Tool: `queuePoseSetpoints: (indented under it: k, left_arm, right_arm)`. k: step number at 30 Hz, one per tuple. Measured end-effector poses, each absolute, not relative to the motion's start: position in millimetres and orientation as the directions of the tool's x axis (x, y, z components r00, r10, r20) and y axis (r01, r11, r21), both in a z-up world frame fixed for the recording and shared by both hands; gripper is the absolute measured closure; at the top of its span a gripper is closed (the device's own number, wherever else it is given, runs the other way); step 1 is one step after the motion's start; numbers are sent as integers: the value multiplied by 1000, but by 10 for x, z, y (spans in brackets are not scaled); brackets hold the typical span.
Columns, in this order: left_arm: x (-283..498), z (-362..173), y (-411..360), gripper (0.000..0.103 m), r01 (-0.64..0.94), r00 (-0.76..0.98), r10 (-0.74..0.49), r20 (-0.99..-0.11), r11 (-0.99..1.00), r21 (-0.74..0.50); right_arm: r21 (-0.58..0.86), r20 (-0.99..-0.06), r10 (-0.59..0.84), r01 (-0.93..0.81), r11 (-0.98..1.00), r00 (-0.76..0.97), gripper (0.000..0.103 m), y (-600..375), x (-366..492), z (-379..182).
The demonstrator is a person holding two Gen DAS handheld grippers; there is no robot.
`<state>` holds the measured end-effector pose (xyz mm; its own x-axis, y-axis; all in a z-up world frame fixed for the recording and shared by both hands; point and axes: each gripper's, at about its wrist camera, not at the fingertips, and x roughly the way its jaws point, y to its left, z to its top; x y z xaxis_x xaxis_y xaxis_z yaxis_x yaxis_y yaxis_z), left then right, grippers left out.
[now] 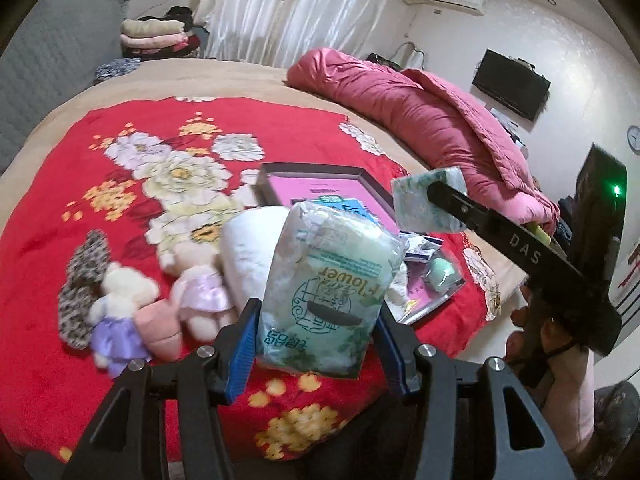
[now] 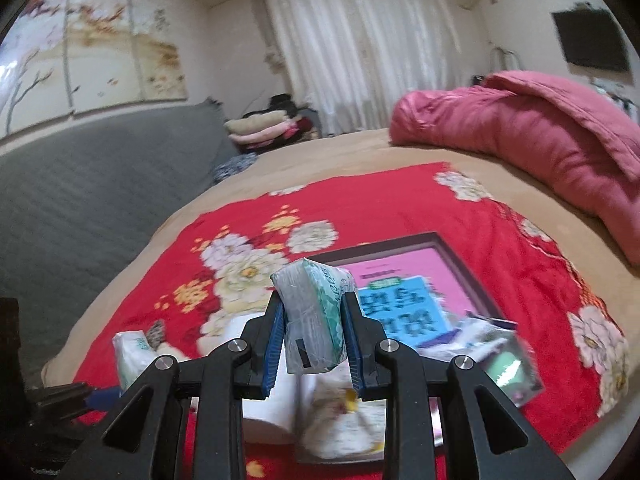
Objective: Organize soft objects
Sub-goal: 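Carry the wipes pack and tissue packet over the pink tray with both tools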
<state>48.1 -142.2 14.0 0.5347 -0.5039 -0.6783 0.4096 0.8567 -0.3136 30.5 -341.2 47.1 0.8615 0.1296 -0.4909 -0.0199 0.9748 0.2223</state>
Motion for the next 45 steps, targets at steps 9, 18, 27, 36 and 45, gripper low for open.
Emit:
queuePoseSetpoints:
  k: [9,18,27,36,45]
  left_arm:
    - [669,125,-2148,49,494,472,-522,-711,824,-277]
    - [965,-149,-2679,49,501,390,-474,-789,829,-250]
    - [1170,-408,-2838,49,500,338,-415,-845,839,-213]
    - [1235,-519,-3047,49,537,352,-301,-886,841,-72]
    - [1272,-514,-3056,49,538,339,-306,-890,839,-84]
  right_arm:
    - [272,-509,42,115,955,860,75,-3969,145,348]
    - [303,-505,12,164,939,863,75,-4157,45,337]
    - [359,-528,35,186,915,849,74,-4326,16,225]
    - [389,-589,77,199,900,804,74,-4368,70,47]
    - [390,-602,90,194,900,793,74,-4341,88,-1]
